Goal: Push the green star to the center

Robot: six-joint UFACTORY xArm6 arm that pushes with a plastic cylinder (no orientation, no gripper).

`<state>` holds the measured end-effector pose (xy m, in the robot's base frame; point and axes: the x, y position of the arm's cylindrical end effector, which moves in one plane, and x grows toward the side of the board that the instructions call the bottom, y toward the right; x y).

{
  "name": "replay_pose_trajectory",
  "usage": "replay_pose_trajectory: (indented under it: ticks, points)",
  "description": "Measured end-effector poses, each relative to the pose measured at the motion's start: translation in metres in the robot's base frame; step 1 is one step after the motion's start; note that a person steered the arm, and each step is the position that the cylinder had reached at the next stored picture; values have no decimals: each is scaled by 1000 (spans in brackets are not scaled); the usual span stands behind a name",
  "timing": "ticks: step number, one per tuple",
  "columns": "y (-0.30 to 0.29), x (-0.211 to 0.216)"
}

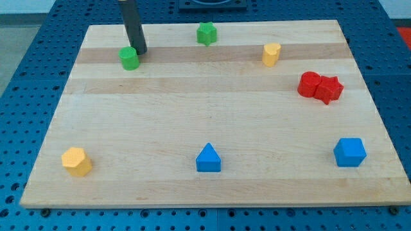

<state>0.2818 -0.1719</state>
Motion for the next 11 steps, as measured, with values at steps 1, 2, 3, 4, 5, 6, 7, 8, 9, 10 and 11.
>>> replay_pose_trajectory:
  ticks: [1,2,3,4,5,6,7,8,9,10,11]
  points:
    - [-20,6]
    - [-38,21]
    - [-51,41]
    - [-54,61]
    - [-43,63]
    - [-28,64]
    - [-27,81]
    - [-27,106]
    - [-27,131]
    - [-28,154]
    - [-28,174]
